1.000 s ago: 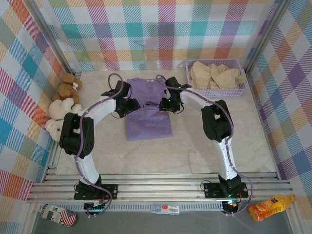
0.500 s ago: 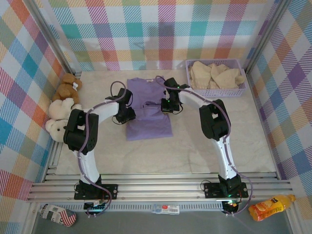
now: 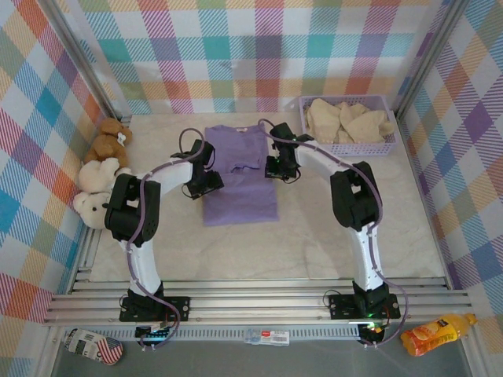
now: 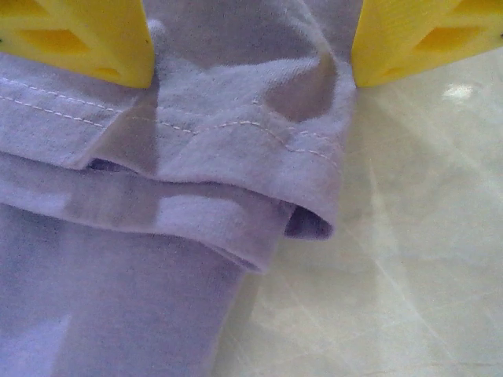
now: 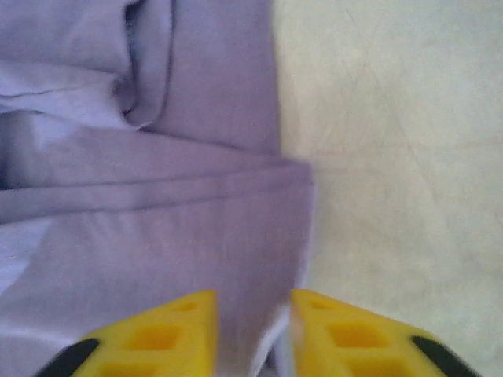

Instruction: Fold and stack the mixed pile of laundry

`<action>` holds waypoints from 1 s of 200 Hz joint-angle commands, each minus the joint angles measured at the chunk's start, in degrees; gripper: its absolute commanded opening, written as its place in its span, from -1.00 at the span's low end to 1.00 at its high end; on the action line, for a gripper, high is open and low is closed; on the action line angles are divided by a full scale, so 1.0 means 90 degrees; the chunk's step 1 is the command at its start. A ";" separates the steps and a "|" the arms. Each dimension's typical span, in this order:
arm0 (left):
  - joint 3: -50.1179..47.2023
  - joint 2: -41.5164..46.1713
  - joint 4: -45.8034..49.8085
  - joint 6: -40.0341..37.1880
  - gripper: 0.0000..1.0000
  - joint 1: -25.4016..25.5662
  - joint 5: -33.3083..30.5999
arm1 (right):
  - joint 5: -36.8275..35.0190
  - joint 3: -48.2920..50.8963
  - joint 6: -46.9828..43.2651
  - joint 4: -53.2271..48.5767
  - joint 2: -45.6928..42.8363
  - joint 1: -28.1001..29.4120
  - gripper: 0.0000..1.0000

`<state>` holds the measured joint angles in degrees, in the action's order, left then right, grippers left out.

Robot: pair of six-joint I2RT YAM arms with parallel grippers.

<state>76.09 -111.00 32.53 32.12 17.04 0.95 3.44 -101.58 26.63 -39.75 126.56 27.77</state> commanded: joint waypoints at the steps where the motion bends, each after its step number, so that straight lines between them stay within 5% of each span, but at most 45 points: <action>1: 0.0445 0.0262 0.0771 -0.0069 0.39 -0.0091 -0.0344 | -0.0048 -0.0499 -0.0051 -0.0405 0.0093 -0.0029 -0.21; 46: 0.0232 0.1335 0.1335 -0.0102 0.42 0.0007 0.0078 | 0.0450 0.0839 -0.0145 -0.0531 -0.1292 0.0110 0.01; 99: -0.2012 0.2520 0.0524 0.1723 0.23 0.0375 0.0924 | 0.1157 0.3127 0.0547 -0.0310 -0.2712 0.0419 0.27; 167: -0.2882 0.2709 -0.0755 0.4378 0.14 0.0795 0.0547 | 0.1247 0.3530 0.2899 0.0595 -0.2405 0.0718 0.24; 200: -0.2826 0.2600 -0.0696 0.4745 0.13 0.0865 -0.0034 | 0.1008 0.3339 0.3471 0.0879 -0.2080 0.0752 0.12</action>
<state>50.50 -87.77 27.05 68.73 23.92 5.54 13.54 -70.11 50.46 -34.85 105.36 34.24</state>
